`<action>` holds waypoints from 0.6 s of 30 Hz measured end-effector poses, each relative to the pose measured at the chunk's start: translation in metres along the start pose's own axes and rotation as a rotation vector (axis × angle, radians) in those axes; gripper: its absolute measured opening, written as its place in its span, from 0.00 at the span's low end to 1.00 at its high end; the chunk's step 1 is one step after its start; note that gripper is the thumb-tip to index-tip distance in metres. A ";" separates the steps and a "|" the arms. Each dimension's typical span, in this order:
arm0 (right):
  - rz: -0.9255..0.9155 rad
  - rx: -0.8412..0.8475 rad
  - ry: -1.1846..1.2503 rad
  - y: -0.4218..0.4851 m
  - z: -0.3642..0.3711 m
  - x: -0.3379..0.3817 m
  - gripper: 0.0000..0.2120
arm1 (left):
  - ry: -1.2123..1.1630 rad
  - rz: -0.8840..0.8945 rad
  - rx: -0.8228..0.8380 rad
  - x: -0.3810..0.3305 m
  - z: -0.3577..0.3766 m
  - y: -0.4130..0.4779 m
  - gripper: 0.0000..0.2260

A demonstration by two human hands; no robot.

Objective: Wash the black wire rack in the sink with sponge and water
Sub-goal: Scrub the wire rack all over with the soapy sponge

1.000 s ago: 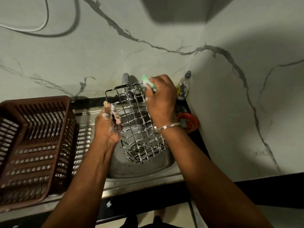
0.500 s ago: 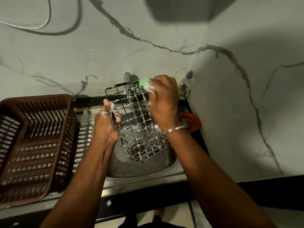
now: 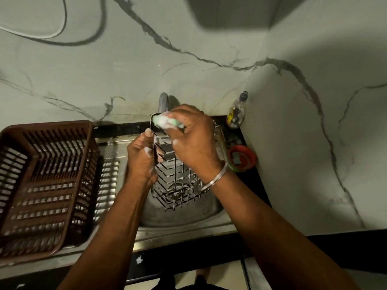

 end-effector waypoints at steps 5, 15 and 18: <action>0.094 -0.112 -0.009 0.001 -0.019 -0.022 0.08 | 0.064 -0.005 0.011 -0.002 0.001 -0.002 0.15; 0.267 -0.058 -0.059 0.021 -0.026 -0.052 0.13 | 0.135 0.024 0.057 -0.002 0.002 0.000 0.13; 0.156 0.096 0.045 0.017 -0.006 -0.034 0.14 | 0.142 0.060 0.085 -0.004 0.005 0.000 0.16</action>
Point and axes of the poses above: each hand's wrist, its own y-axis towards the middle knuckle, its own z-axis out of the palm, x = y × z, the point moved 9 cm from there along y, towards the middle knuckle, and after that the axes turned 2 degrees about -z, right-handed, at the moved point
